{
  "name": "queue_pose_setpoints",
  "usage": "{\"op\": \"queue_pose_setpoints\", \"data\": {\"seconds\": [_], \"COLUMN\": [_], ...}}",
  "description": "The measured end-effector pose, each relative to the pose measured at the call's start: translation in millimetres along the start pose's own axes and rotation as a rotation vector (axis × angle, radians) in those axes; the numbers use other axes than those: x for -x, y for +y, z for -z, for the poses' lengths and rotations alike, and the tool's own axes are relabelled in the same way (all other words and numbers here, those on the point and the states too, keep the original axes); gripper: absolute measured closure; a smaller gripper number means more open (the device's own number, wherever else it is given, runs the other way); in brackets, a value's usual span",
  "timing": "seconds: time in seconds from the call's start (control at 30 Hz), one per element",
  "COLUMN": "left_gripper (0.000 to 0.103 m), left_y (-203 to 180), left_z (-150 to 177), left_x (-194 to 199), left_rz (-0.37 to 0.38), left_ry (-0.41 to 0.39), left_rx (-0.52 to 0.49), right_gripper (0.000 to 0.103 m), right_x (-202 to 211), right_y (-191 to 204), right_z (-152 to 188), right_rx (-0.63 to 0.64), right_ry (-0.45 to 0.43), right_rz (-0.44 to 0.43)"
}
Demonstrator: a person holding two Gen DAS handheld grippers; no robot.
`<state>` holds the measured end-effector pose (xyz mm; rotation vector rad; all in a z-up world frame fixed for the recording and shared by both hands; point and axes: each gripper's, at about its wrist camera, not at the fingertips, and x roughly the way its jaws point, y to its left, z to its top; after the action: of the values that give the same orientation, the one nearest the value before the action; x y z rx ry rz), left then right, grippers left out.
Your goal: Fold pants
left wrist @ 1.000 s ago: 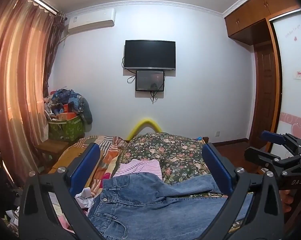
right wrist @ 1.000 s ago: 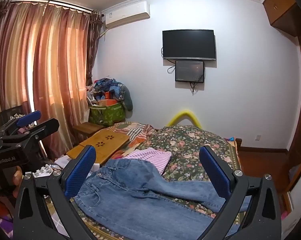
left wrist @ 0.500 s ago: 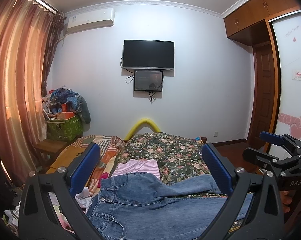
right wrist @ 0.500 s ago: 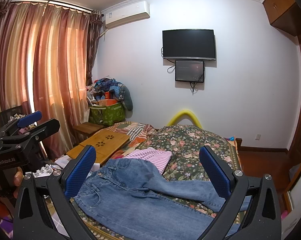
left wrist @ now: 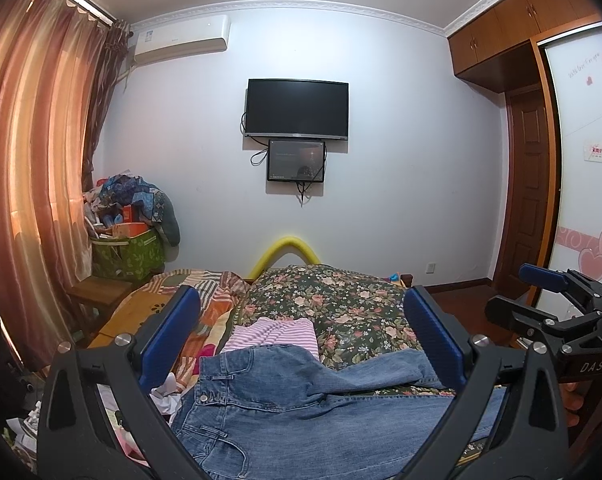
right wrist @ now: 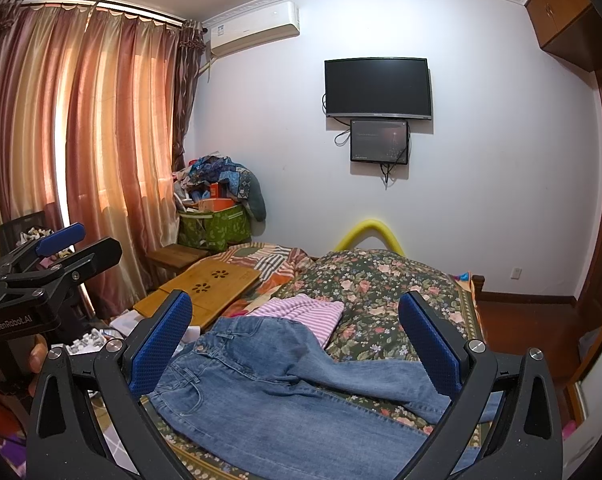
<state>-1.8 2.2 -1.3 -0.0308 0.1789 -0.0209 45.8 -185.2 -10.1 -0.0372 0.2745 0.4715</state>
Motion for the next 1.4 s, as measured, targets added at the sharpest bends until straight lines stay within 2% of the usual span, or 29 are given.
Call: {"op": "queue_pose_setpoints", "data": {"seconds": [1.17, 1.4], "left_gripper": [0.000, 0.000], "left_y": [-2.7, 3.2], "left_z": [2.7, 6.1], "left_x": [-4.1, -15.0], "left_rz": [-0.002, 0.015], "left_ry": [-0.003, 0.008], "left_rx": [-0.001, -0.004], "right_gripper": [0.000, 0.000], "right_x": [-1.7, -15.5], "right_y": [4.6, 0.5], "right_z": [-1.9, 2.8], "right_rx": [0.001, -0.012], "right_ry": [0.005, 0.039], "right_rz": [-0.012, -0.025]}}
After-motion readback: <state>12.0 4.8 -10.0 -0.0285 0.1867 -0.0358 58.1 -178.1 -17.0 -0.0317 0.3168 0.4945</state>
